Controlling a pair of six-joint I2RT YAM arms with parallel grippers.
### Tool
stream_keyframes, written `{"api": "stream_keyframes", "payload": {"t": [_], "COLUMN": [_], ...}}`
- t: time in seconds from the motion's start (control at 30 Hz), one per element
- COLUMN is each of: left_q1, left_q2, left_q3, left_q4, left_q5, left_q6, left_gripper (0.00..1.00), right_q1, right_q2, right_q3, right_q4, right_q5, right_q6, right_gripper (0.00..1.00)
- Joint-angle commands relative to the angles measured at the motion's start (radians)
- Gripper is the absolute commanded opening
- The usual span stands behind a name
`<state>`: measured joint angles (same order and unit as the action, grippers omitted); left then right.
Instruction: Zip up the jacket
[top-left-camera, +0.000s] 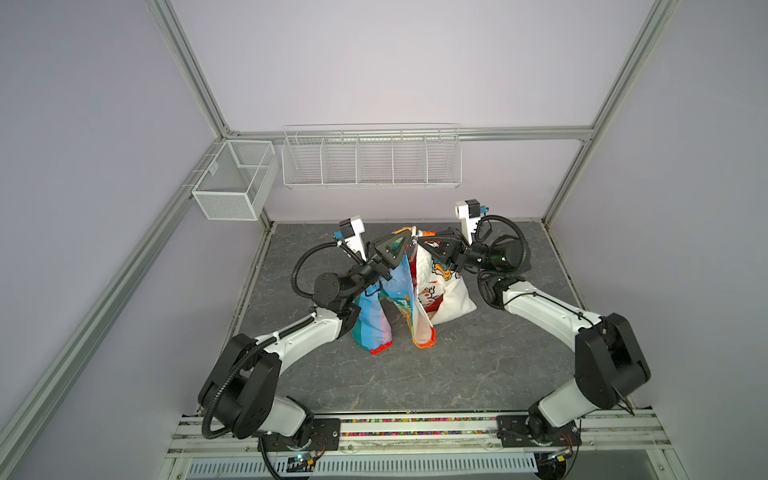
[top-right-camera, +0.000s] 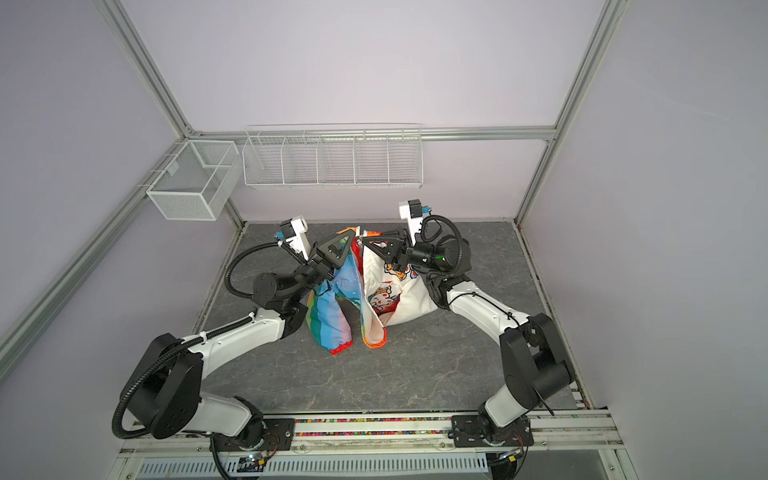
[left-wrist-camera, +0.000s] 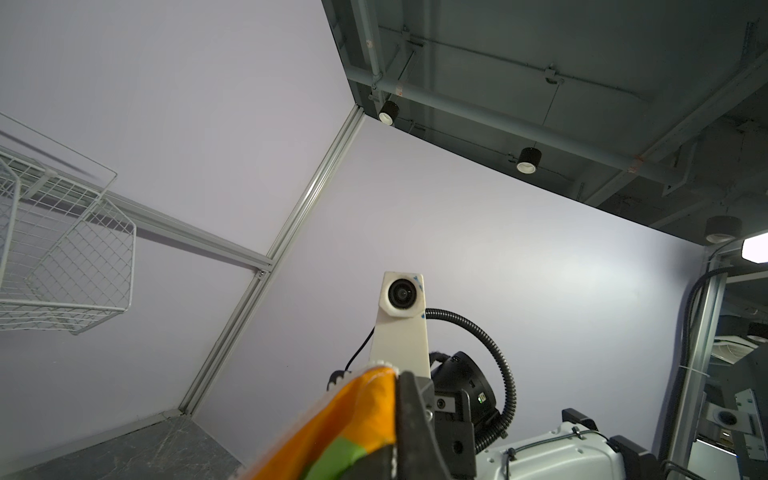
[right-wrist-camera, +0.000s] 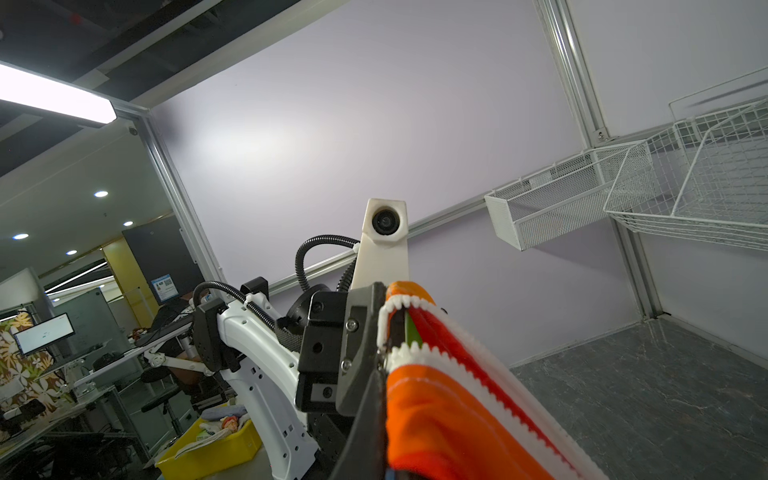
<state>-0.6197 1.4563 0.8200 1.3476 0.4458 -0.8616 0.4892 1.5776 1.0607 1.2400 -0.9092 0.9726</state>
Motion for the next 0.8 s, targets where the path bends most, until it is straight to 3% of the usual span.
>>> {"api": "stream_keyframes", "payload": {"t": [0.0, 0.77], "left_q1": [0.006, 0.006], "left_q2": [0.011, 0.003], "left_q3": [0.005, -0.018], "left_q4": [0.067, 0.068], "left_q5": [-0.007, 0.027], "left_q6": [-0.021, -0.027], "left_gripper": [0.0, 0.0], "right_q1": [0.007, 0.006], "right_q2": [-0.034, -0.027], "right_q3": [-0.011, 0.001], "right_q4": [0.061, 0.047], "right_q5": [-0.01, 0.032], "right_q6": [0.014, 0.003], "right_gripper": [0.07, 0.07]}}
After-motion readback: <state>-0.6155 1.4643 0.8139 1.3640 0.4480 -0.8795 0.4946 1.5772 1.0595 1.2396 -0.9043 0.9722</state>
